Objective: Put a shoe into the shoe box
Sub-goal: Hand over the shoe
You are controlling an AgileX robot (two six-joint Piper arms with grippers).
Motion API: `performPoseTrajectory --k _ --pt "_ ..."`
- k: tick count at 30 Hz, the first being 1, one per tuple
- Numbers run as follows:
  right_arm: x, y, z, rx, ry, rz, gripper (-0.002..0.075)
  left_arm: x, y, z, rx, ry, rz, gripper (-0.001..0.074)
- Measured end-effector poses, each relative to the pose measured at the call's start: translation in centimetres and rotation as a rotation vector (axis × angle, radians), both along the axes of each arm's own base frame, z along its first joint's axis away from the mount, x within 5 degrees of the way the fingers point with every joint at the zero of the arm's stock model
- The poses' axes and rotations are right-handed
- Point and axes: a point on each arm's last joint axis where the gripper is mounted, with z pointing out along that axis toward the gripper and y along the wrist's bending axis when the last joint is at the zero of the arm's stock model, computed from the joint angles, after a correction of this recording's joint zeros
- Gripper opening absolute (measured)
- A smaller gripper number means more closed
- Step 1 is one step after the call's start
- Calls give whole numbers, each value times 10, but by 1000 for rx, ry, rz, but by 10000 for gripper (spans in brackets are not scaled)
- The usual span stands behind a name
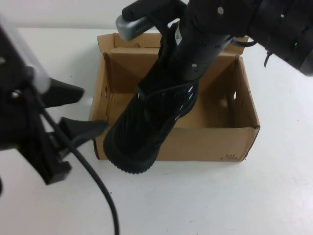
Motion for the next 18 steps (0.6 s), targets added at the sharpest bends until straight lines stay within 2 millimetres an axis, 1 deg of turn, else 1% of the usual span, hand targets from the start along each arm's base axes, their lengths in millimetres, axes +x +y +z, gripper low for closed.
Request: performPoseTrajectory --k 4,9,12,16,18 --pt "5 -6 13 38 -28 -28 -1 0 -15 -1 29 -13 -5 419" --pt "12 -16 28 100 -49 -91 -1 6 -27 -5 24 -24 119 419" --pt "19 -24 30 138 -28 -134 -1 9 -40 -8 45 -61 125 419" --pt "23 -28 30 194 23 -149 -1 15 -62 -20 110 -101 104 418" --pt "23 -29 29 203 34 -152 -1 21 -69 -24 112 -112 140 418"
